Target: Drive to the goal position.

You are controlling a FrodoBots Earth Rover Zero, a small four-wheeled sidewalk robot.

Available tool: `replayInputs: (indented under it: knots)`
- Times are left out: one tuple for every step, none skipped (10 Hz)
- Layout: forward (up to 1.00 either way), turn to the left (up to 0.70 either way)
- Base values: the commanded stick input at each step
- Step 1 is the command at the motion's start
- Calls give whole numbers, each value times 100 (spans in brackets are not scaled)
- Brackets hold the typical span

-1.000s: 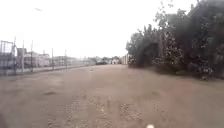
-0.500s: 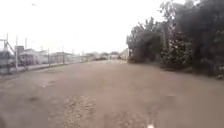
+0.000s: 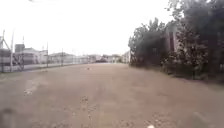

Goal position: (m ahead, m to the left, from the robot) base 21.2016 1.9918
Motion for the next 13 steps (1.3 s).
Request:
replayInputs:
  knots:
    - [100,0]
    - [100,0]
    - [100,0]
    - [100,0]
    - [100,-14]
    - [100,-21]
    - [100,-2]
    - [100,0]
    - [100,0]
    - [100,0]
    - [100,0]
    - [100,0]
    - [100,0]
